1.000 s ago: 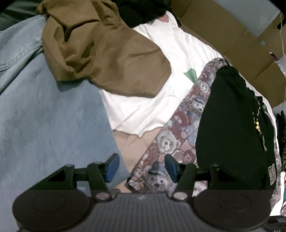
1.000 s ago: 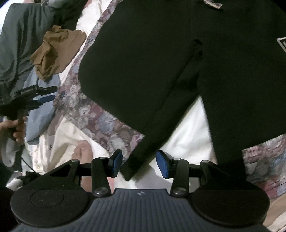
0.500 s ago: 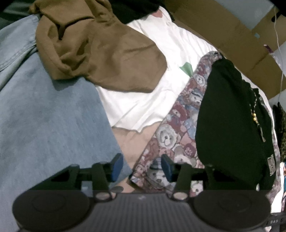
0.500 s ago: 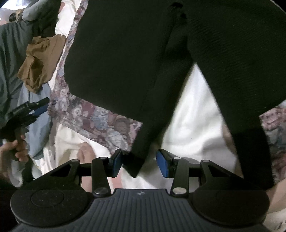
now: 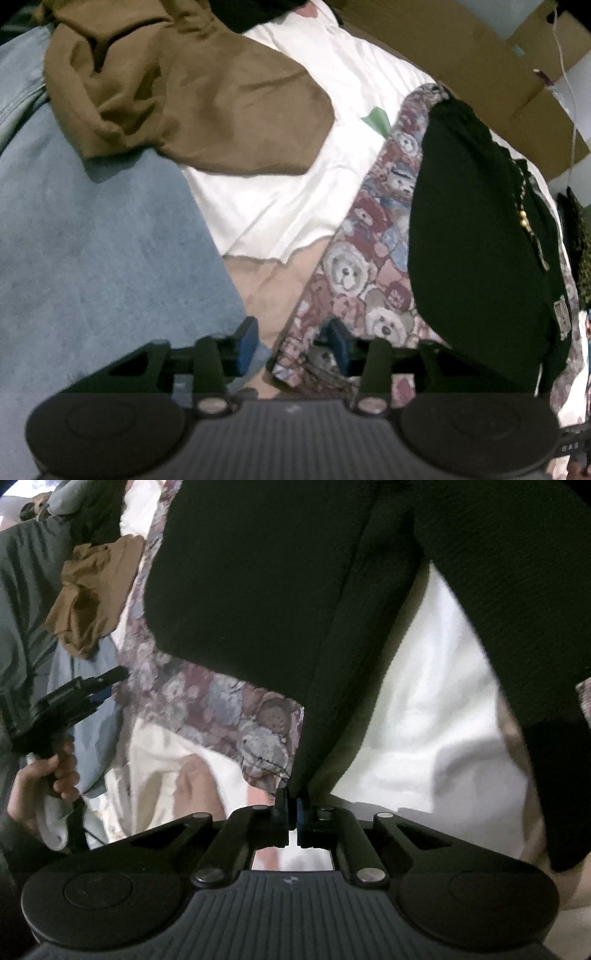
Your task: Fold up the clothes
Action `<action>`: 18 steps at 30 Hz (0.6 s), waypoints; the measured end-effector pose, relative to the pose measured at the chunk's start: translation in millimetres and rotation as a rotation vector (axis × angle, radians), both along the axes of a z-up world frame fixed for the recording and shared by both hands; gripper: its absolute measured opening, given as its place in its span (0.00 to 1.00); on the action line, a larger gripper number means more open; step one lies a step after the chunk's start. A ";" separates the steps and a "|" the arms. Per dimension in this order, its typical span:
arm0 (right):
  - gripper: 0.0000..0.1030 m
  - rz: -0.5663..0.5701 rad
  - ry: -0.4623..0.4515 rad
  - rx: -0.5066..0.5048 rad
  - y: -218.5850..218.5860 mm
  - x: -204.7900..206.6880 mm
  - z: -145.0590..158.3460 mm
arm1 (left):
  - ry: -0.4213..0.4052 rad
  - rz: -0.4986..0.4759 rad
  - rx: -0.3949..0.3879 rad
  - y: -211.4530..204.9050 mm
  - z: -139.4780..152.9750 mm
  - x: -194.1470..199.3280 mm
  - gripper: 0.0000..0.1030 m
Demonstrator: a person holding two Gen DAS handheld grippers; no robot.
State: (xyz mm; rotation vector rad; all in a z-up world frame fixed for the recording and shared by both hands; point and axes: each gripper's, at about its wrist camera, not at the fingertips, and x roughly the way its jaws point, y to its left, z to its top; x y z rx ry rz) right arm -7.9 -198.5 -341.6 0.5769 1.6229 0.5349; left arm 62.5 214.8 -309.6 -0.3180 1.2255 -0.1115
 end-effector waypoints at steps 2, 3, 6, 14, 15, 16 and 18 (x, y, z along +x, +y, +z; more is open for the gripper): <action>0.01 0.012 -0.007 0.013 3.3 -0.8 2.3 | 0.006 -0.006 -0.016 0.9 1.6 -1.0 0.36; 0.01 0.016 -0.010 0.013 4.6 -0.4 2.7 | 0.005 -0.009 -0.024 1.0 2.2 -1.9 0.36; 0.01 0.019 -0.011 0.001 4.9 1.2 0.6 | 0.005 -0.016 -0.038 -0.4 0.2 -3.6 0.36; 0.26 -0.035 -0.012 -0.027 -4.5 6.2 -1.2 | 0.056 0.021 -0.155 12.0 -25.1 0.1 0.28; 0.35 -0.049 -0.018 -0.021 -5.5 6.9 -0.2 | 0.061 0.032 -0.165 14.9 -25.9 0.1 0.25; 0.43 -0.063 -0.025 -0.015 -6.3 7.5 0.9 | 0.066 0.042 -0.176 17.6 -26.6 -0.3 0.23; 0.42 -0.068 -0.042 -0.022 -4.8 9.6 1.7 | 0.071 0.060 -0.192 22.1 -27.8 -2.6 0.15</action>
